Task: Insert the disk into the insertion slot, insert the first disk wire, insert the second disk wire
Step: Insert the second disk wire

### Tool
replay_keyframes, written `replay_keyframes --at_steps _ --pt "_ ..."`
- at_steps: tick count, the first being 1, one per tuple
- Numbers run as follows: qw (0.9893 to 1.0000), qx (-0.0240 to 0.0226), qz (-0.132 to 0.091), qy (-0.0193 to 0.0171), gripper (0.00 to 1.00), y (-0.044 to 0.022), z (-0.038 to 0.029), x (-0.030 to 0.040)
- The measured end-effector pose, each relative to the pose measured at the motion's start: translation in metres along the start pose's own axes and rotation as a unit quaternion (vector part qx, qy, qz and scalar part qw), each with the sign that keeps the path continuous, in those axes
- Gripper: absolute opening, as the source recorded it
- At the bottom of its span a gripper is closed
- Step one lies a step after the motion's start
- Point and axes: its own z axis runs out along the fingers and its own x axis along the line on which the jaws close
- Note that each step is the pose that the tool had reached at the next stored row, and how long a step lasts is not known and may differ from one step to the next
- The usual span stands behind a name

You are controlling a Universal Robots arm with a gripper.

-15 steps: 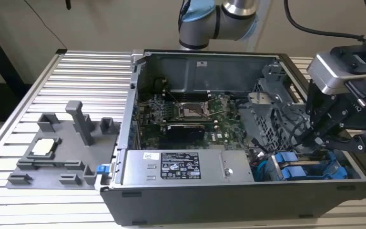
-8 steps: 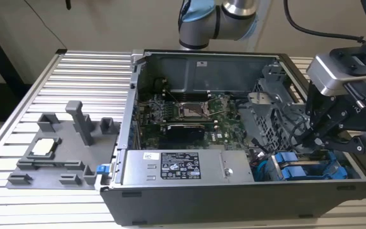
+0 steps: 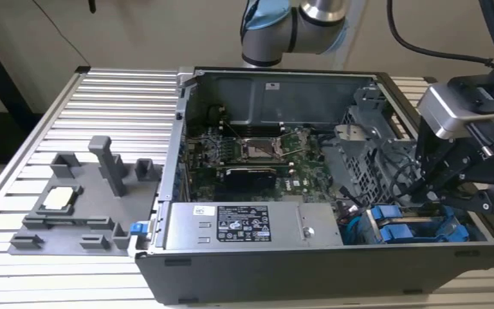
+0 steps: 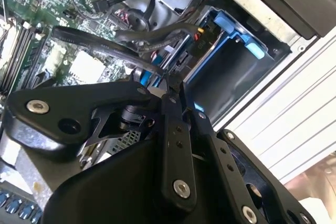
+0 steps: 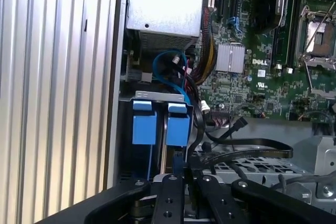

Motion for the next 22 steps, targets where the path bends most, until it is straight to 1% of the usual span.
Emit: replay_keyframes --at_steps 3,7,9,13,16,20,22 --pt "1.0 0.0009 0.006 -0.0022 0.16 -0.0014 0.0029 0.0008" --pt "0.9999 0.0017 0.011 -0.0035 0.16 -0.0036 0.0066 0.0021" --pt "0.9999 0.0018 0.012 -0.0042 0.16 -0.0053 0.0072 0.0023" --pt "0.9999 0.0019 0.012 -0.0043 0.16 -0.0054 0.0075 0.0024" --pt "0.9997 0.0034 0.023 -0.0044 0.16 -0.0057 0.0094 0.0027" --pt "0.999 0.0063 0.044 -0.0045 0.16 -0.0058 0.0123 0.003" --pt "0.9988 0.0067 0.048 -0.0046 0.16 -0.0062 0.0135 0.0032"
